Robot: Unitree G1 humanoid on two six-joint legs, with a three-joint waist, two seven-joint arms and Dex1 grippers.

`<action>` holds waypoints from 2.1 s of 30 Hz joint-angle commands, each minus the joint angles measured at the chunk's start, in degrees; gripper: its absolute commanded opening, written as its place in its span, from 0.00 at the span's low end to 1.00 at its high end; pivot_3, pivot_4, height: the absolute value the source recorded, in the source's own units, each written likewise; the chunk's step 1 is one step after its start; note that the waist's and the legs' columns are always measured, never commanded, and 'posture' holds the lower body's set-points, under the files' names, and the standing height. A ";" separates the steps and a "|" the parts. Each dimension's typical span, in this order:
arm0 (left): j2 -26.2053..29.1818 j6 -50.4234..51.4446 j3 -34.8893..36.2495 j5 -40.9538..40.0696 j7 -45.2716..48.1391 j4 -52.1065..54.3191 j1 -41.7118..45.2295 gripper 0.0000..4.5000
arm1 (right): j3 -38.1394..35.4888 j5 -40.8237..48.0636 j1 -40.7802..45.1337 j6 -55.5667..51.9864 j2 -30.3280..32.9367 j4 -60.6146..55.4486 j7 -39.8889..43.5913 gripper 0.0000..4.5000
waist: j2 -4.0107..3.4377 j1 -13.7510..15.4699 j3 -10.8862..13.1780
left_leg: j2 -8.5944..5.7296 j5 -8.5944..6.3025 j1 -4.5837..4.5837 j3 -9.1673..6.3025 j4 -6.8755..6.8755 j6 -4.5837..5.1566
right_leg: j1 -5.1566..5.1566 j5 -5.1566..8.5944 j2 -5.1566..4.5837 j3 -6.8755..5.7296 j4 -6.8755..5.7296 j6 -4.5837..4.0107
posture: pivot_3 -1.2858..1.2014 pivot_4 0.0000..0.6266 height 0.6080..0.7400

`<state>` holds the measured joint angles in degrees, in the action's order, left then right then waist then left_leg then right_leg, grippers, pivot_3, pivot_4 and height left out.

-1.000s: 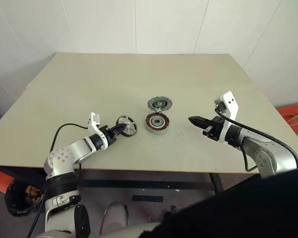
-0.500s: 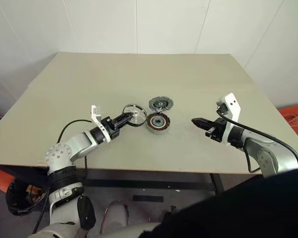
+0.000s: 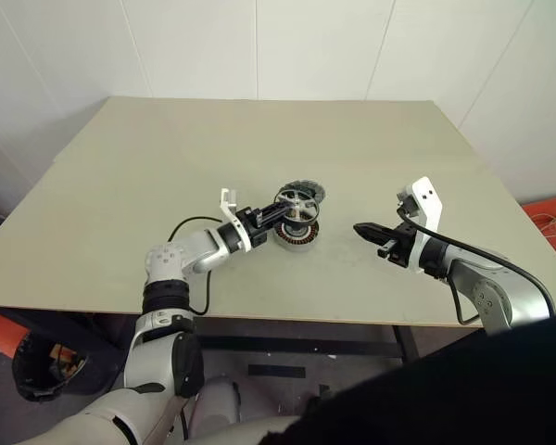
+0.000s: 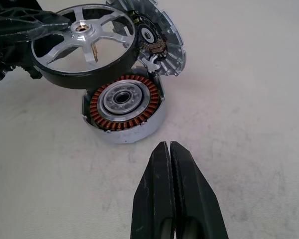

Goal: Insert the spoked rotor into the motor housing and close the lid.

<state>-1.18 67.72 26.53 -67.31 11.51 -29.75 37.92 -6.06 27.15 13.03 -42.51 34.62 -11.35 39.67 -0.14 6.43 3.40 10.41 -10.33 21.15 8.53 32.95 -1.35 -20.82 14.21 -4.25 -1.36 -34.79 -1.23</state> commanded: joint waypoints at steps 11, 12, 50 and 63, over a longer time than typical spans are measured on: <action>-0.39 -5.11 -0.58 6.59 3.91 -7.85 3.27 0.09 | -0.69 0.32 1.85 1.33 -0.27 -1.27 -0.87 0.00 | 0.00 0.84 0.00 | 0.00 0.00 0.00 0.00 0.01 0.00 | 0.01 0.00 -0.02 -0.01 -0.01 0.00 | 0.52 0.00 1.00; -0.49 -5.19 -0.62 6.91 4.22 -8.26 3.41 0.09 | -0.70 0.35 1.85 1.29 -0.27 -1.34 -0.86 0.00 | 0.00 0.89 0.00 | -0.01 0.00 0.00 0.00 0.02 0.00 | 0.01 0.00 -0.02 0.00 -0.01 0.00 | 0.52 0.00 1.00; 2.39 -3.31 1.95 13.21 5.71 -6.52 2.56 0.56 | -0.01 -0.85 2.72 2.27 -1.36 -0.53 -2.05 0.00 | -0.01 0.71 0.01 | -0.01 -0.02 -0.06 0.00 -0.04 0.03 | 0.02 0.00 -0.06 -0.01 0.00 -0.02 | 0.52 0.00 1.00; 8.64 0.89 3.41 11.30 3.48 8.02 -1.61 0.56 | 1.43 -1.52 4.15 3.05 -2.75 0.75 -1.72 0.00 | -0.03 0.80 0.02 | -0.02 -0.01 -0.03 0.00 -0.07 0.01 | 0.00 0.01 -0.06 -0.02 0.01 -0.02 | 0.52 0.00 1.00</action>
<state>7.58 69.13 30.64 -55.12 14.63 -24.59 35.84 -4.40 25.42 15.45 -40.58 32.10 -9.78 37.84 -0.17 7.23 3.43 10.39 -10.34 21.12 8.54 32.87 -1.34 -20.82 14.21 -4.31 -1.39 -34.77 -1.25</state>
